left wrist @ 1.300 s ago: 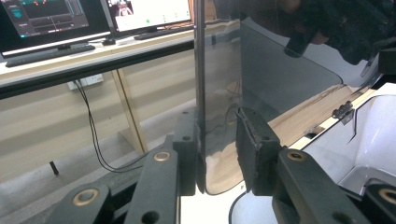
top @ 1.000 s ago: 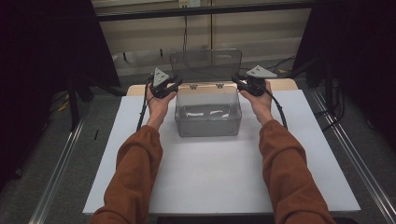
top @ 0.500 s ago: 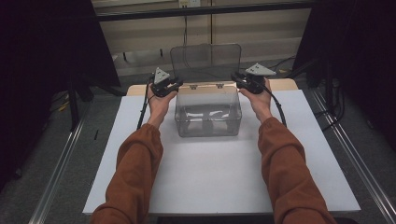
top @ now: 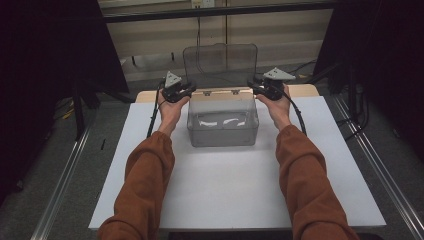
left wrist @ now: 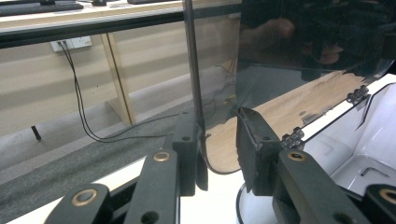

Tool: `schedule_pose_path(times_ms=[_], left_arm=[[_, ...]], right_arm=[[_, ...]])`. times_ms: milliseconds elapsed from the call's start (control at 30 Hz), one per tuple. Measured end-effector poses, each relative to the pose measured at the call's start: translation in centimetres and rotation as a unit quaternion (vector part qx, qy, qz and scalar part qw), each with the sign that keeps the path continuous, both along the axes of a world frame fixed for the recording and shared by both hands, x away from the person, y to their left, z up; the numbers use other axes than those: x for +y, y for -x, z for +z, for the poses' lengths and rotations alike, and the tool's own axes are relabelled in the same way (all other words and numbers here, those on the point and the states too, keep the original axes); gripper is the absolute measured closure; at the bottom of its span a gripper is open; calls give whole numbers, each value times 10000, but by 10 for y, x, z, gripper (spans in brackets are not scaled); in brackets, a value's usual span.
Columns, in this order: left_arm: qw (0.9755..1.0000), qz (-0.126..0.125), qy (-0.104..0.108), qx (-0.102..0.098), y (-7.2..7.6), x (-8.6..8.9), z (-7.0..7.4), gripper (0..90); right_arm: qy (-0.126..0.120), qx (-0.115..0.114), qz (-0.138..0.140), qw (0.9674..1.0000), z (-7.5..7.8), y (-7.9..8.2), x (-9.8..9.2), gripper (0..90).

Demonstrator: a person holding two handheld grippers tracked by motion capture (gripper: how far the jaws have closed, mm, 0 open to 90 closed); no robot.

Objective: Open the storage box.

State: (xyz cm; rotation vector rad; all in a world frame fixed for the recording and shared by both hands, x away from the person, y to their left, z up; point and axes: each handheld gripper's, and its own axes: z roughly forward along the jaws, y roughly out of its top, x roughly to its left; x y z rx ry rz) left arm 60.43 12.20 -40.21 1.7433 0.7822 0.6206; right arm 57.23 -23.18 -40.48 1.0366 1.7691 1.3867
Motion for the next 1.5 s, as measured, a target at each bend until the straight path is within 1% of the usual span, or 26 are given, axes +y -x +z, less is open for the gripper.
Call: schedule_pose_path(times_ms=[33, 133, 200, 233, 267, 300, 367, 433, 500, 533, 633, 667, 700, 767, 833, 900, 933, 1000, 1033, 1100, 1133, 1200, 1267, 1333, 1400, 1500], left_arm=[[10000, 10, -34, 3, 0, 0, 0, 702], [10000, 4, -9, 45, -1, 0, 0, 703], [10000, 25, 20, 70, -1, 0, 0, 703], [10000, 28, -27, 65, -2, 1, 0, 702], [10000, 21, 7, 93, -2, 0, 0, 701], [9999, 35, -33, 90, -2, 0, 0, 697], [9999, 16, 6, 128, -3, 0, 0, 695], [9997, 33, 38, 232, -4, -1, 1, 693], [9997, 51, -32, 248, -5, -2, 2, 686], [9996, 79, -113, 242, -5, -2, 3, 676], [9995, 73, -124, 297, -6, -4, 3, 655], [9994, 86, -53, 319, -6, -4, 3, 654], [9994, 98, -60, 328, -7, -4, 3, 653], [9992, 86, 18, 397, -7, -4, 3, 651], [9988, 103, -8, 476, -7, -4, 3, 639], [9985, 146, 57, 523, -8, -6, 2, 611], [9984, 153, 51, 535, -8, -7, 2, 604], [9982, 143, 48, 583, -9, -6, 2, 604], [9982, 136, 46, 575, -10, -6, 2, 604], [9978, 127, 116, 640, -10, -6, 1, 603], [9978, 134, 84, 650, -10, -6, 2, 601], [9975, 121, 91, 693, -11, -5, 2, 600], [9973, 83, 66, 724, -12, -4, 2, 601], [9968, 65, 83, 798, -12, -4, 3, 602], [9965, 49, 85, 830, -14, -4, 3, 601], [9959, 33, 27, 908, -15, -4, 5, 600]], right_arm=[[4, 7, 27, 10000, -1, -1, 0, 671], [2, 53, 93, 9999, -3, -2, 3, 669], [-11, 67, 67, 10000, -4, -4, 4, 683], [-30, 75, 58, 10000, -4, -4, 3, 691], [-52, 86, 55, 9999, -5, -5, 3, 692], [-82, 113, 48, 9999, -5, -5, 3, 691], [-117, 133, 52, 9998, -4, -6, 3, 690], [-115, 171, 45, 9998, -4, -7, 4, 689], [-94, 220, 47, 9997, -2, -7, 4, 685], [-94, 227, 40, 9997, -2, -8, 4, 683], [-78, 259, 34, 9996, -2, -9, 5, 672], [-73, 278, 21, 9996, -1, -9, 5, 669], [-67, 287, 22, 9996, -1, -9, 5, 667], [-30, 319, 5, 9995, 0, -10, 6, 657], [-44, 352, -10, 9994, 0, -11, 7, 642], [-6, 383, -20, 9993, 0, -12, 8, 626], [-8, 389, -21, 9992, 0, -13, 8, 621], [-41, 437, -32, 9990, 0, -13, 9, 617], [-39, 445, -35, 9990, 0, -13, 9, 616], [-38, 476, -40, 9989, 1, -14, 8, 614], [-35, 513, -46, 9987, 1, -15, 9, 609], [-11, 597, -58, 9982, 3, -16, 10, 600], [0, 639, -56, 9979, 3, -17, 10, 594], [-8, 690, -58, 9976, 4, -18, 10, 589], [-11, 727, -47, 9973, 4, -19, 10, 583], [1, 805, -57, 9967, 5, -20, 10, 575]])
